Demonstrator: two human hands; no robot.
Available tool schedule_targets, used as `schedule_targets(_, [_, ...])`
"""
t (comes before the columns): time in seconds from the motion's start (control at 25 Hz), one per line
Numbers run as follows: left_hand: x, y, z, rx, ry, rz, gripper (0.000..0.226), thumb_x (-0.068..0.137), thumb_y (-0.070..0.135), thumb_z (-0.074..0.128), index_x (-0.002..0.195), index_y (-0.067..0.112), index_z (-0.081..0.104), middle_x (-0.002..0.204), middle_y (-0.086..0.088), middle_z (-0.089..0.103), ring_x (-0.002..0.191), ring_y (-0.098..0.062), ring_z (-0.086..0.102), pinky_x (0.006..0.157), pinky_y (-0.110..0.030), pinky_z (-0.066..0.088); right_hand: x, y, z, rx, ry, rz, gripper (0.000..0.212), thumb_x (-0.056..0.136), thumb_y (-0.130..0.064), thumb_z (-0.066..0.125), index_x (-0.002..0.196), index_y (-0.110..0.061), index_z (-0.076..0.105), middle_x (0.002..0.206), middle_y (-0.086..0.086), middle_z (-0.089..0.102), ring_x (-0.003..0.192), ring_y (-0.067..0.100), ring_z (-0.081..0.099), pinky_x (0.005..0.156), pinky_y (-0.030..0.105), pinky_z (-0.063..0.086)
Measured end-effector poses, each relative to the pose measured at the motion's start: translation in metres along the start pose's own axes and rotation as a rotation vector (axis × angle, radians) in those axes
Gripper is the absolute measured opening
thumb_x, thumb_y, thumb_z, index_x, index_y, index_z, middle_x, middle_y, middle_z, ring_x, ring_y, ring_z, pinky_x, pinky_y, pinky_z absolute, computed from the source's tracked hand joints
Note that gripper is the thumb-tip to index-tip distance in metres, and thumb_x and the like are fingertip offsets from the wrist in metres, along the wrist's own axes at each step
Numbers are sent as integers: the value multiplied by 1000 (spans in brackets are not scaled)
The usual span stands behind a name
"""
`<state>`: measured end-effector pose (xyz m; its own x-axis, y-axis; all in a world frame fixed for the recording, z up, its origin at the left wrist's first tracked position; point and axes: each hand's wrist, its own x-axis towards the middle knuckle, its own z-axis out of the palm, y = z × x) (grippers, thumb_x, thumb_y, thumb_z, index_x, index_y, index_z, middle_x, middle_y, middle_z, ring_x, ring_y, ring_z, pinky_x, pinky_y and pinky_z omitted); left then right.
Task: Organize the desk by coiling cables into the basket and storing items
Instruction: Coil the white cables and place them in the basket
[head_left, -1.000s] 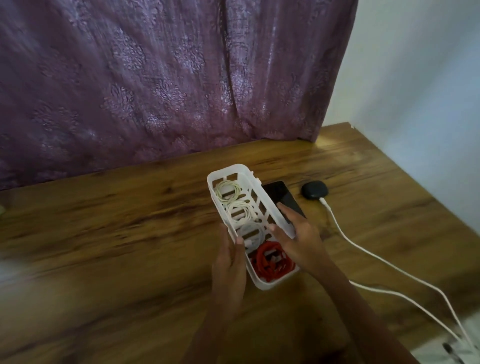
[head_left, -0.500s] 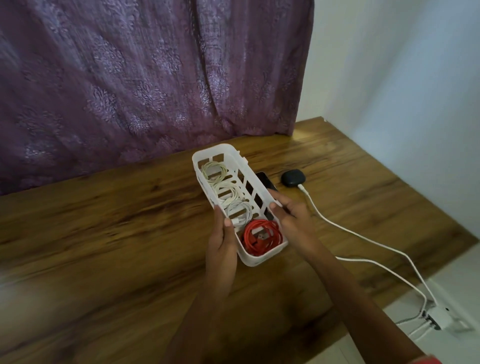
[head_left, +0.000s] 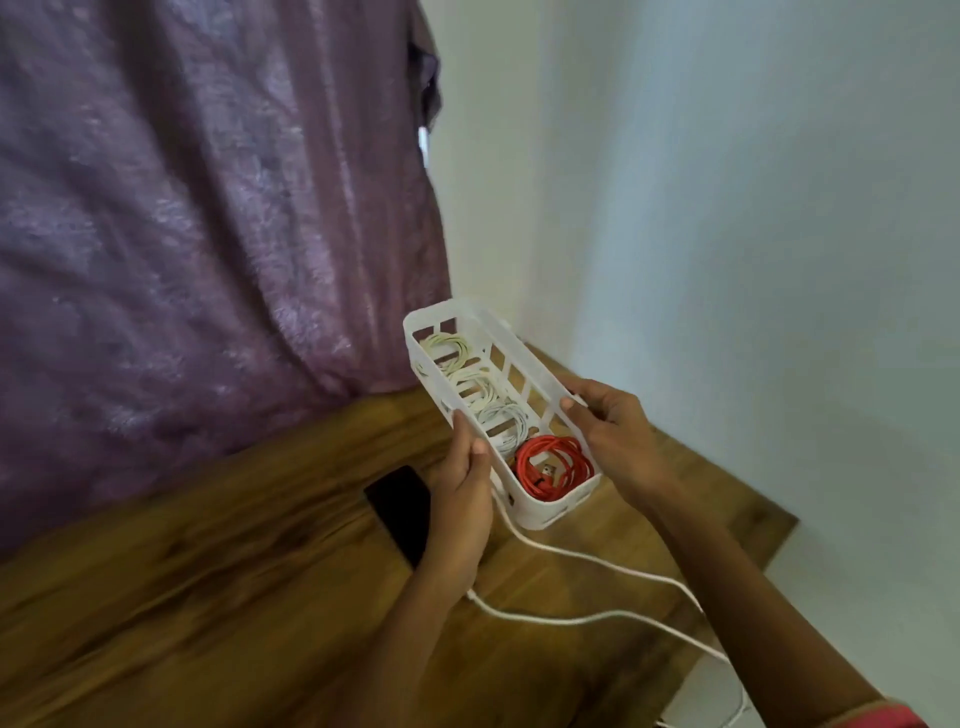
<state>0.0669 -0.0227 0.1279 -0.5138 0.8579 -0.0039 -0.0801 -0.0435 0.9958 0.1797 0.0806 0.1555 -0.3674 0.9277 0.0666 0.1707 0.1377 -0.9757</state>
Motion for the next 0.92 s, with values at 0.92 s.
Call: schedule_targets(0.92, [134, -118, 182, 31, 76, -269, 48, 98, 17, 41, 143, 25, 29, 141, 6, 45, 122, -12, 48, 95, -31, 48, 152, 127, -124, -675, -21, -16, 30, 91, -4, 53, 120, -5, 60, 116, 12, 65, 103, 23, 62, 91, 30, 50])
